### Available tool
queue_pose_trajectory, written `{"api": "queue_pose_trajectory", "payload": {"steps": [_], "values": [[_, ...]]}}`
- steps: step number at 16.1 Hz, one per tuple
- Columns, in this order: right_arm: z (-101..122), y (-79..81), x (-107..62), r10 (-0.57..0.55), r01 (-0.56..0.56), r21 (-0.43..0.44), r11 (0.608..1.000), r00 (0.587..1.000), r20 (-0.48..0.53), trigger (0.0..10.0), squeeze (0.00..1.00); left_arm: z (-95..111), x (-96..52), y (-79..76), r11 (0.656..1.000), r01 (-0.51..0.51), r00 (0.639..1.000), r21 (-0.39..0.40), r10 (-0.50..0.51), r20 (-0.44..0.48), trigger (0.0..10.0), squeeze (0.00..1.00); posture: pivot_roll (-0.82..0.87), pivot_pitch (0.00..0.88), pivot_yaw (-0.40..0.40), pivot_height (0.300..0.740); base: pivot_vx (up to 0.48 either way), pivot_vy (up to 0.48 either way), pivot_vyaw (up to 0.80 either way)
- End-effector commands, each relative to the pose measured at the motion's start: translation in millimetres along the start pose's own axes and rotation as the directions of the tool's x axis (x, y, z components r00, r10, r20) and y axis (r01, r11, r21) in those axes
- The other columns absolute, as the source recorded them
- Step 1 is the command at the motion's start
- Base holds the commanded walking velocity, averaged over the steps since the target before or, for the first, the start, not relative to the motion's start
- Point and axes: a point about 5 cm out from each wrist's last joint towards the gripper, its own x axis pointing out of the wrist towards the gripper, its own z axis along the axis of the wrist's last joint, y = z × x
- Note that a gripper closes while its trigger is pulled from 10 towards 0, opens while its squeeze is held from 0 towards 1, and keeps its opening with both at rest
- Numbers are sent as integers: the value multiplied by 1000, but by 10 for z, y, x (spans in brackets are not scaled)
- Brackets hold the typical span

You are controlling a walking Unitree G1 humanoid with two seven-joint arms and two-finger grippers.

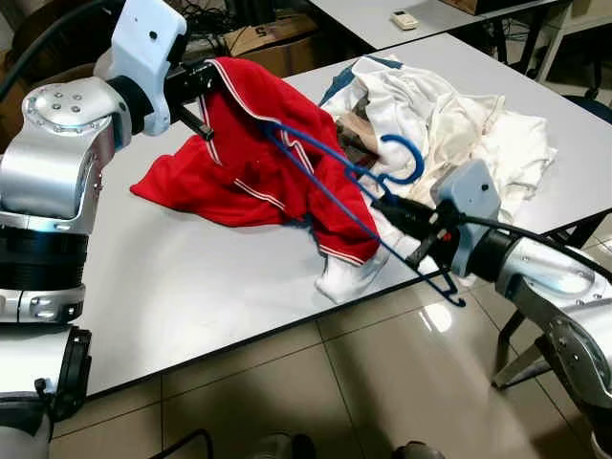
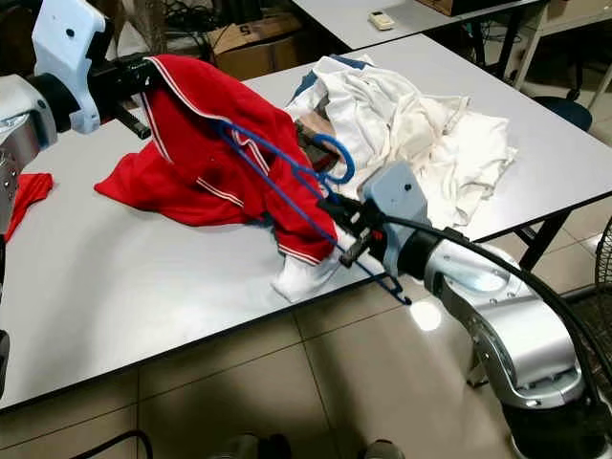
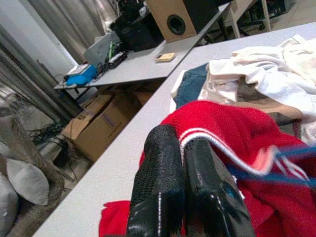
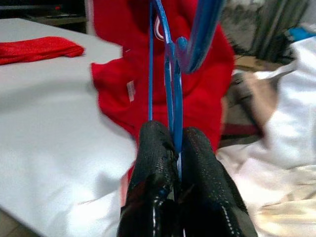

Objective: Hang hanger

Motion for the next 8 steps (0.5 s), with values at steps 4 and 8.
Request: {"api": "queue_pose_trajectory", "payload": {"steps": [4, 8], "values": [[253, -183, -11, -145, 152, -37, 988, 978, 151, 10000, 0, 251, -227, 136, 997, 38, 994, -67, -31, 105, 0, 0, -133, 74, 161, 740, 0, 0, 0], [218, -174, -3, -137, 145, -44, 989, 980, 142, 10000, 0, 548, -303, 208, 987, 71, 969, -141, -35, 247, 0, 0, -131, 61, 158, 740, 0, 0, 0]]}}
